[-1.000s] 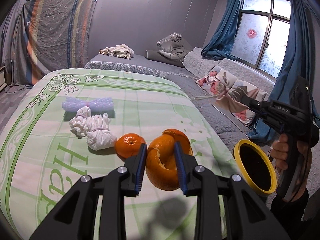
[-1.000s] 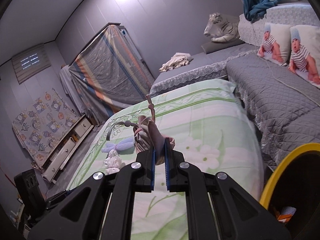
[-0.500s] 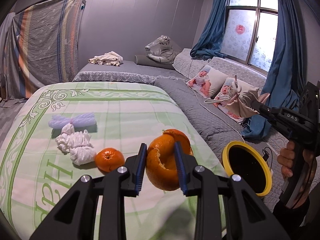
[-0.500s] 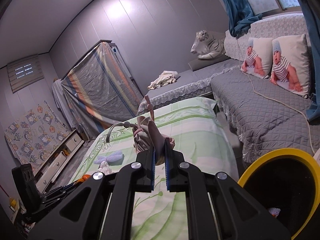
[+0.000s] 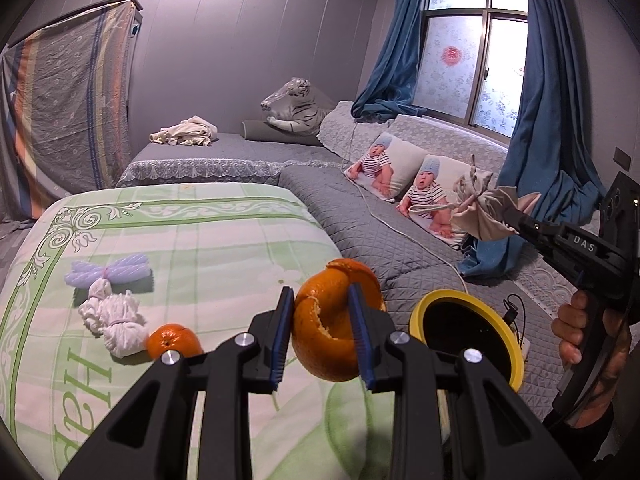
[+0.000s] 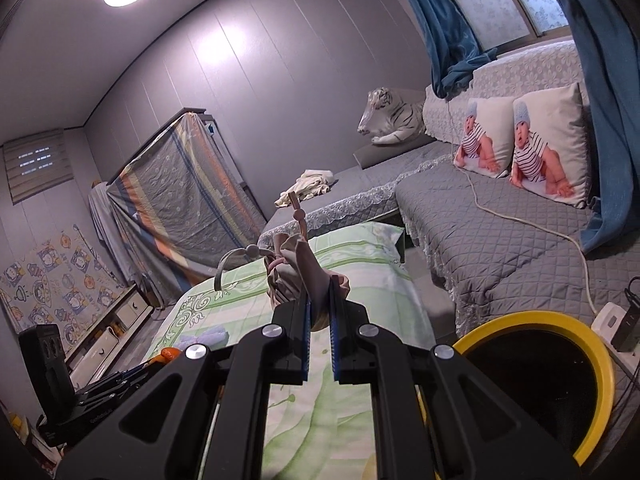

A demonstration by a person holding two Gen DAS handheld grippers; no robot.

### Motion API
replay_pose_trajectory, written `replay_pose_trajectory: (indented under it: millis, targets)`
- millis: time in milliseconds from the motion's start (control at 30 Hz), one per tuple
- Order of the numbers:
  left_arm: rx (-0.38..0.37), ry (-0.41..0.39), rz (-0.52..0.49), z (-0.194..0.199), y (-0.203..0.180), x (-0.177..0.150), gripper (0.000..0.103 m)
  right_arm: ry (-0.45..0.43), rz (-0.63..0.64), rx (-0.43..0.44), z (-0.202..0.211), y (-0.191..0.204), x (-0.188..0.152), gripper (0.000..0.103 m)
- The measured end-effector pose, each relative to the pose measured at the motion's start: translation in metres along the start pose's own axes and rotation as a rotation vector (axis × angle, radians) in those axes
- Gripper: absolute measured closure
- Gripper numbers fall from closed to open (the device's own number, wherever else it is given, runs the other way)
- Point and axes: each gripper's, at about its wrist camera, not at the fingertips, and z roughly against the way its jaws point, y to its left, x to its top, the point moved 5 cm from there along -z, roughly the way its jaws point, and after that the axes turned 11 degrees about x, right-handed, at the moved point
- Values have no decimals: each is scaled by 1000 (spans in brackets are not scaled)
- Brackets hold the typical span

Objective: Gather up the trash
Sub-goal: 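Lift the orange peel and pink cloth and carry both over the yellow bin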

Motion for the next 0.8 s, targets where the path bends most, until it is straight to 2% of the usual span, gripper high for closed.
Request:
replay_pose_trajectory:
  millis: [433,800]
  targets:
    - [-91,-41,-53,-1,-60,19,76,-86,9,-69,52,-21,13,96]
    - [-167,-38,-91,-14,-110,22,76,-138,-5,-186,88,-57,12,96]
